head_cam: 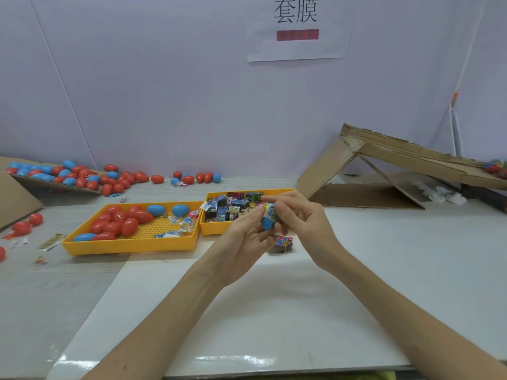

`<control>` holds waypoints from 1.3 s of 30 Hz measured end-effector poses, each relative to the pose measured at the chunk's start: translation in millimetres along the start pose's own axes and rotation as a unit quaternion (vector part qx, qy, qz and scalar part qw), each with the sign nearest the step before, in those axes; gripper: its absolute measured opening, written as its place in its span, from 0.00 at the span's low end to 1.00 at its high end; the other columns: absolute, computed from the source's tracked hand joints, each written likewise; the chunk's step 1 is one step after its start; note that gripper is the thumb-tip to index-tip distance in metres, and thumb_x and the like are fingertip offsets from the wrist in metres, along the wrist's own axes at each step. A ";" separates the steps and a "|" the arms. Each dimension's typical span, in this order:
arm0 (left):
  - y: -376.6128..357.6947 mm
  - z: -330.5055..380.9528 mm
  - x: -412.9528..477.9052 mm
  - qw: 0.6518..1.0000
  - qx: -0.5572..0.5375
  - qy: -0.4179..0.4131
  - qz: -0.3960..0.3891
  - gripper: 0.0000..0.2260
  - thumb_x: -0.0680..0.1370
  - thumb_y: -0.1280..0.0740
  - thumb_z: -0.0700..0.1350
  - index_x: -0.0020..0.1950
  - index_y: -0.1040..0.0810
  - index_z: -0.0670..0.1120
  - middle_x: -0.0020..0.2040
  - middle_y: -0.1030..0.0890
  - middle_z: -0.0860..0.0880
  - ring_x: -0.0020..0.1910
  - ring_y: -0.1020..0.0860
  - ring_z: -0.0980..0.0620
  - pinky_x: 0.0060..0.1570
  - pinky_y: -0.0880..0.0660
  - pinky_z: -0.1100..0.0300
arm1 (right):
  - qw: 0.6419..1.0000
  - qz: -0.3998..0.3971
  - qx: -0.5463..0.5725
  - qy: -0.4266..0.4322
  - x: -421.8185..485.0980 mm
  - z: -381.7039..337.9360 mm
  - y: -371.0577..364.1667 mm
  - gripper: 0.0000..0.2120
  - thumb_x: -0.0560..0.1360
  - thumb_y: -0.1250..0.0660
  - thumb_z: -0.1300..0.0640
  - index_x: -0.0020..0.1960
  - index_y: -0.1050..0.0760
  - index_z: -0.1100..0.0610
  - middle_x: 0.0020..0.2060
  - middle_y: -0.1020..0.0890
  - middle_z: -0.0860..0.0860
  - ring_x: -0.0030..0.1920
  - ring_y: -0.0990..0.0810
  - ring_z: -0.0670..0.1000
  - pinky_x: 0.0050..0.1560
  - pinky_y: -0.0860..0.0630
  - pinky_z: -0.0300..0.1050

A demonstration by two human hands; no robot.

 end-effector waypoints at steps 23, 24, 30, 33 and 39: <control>-6.5 1.7 -0.6 0.996 0.085 0.025 0.010 0.22 0.79 0.41 0.58 0.65 0.22 0.45 0.63 0.17 0.44 0.62 0.18 0.46 0.58 0.23 0.52 | 0.997 0.053 0.059 -0.007 1.2 1.5 8.6 0.03 0.71 0.25 0.53 0.43 0.18 0.52 0.41 0.16 0.52 0.46 0.17 0.52 0.44 0.19 0.44; -4.3 0.9 0.2 0.995 0.091 0.027 0.021 0.23 0.79 0.40 0.59 0.65 0.22 0.45 0.63 0.17 0.44 0.62 0.18 0.46 0.58 0.24 0.52 | 0.999 0.040 0.032 -0.003 1.9 1.6 9.5 0.05 0.73 0.25 0.54 0.47 0.18 0.53 0.42 0.16 0.52 0.47 0.17 0.49 0.44 0.20 0.41; 12.4 2.1 1.5 0.992 0.063 0.037 0.101 0.22 0.83 0.44 0.59 0.66 0.25 0.45 0.57 0.15 0.41 0.55 0.15 0.45 0.46 0.19 0.59 | 0.988 -0.035 -0.146 0.015 9.3 -2.8 18.4 0.10 0.73 0.24 0.61 0.52 0.16 0.51 0.45 0.15 0.45 0.48 0.18 0.46 0.46 0.23 0.37; 20.0 7.9 1.9 0.990 0.012 0.013 0.138 0.19 0.85 0.46 0.57 0.65 0.26 0.44 0.55 0.14 0.40 0.51 0.14 0.45 0.43 0.17 0.58 | 0.996 0.038 0.049 -0.069 18.7 -4.4 31.8 0.09 0.71 0.24 0.60 0.51 0.18 0.56 0.44 0.13 0.50 0.46 0.15 0.49 0.46 0.20 0.39; 35.0 11.5 2.2 0.977 -0.002 -0.018 0.215 0.16 0.87 0.45 0.51 0.56 0.23 0.42 0.45 0.13 0.41 0.40 0.13 0.48 0.37 0.18 0.59 | 0.932 0.049 0.221 -0.283 62.3 22.4 33.7 0.16 0.78 0.30 0.59 0.63 0.24 0.64 0.50 0.14 0.58 0.48 0.13 0.52 0.45 0.17 0.40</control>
Point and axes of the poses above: each hand's wrist, its own x-axis towards the middle knuckle, its own y-axis out of the back of the hand, z = x × y, the point moved 5 cm from there along x, towards the middle knuckle
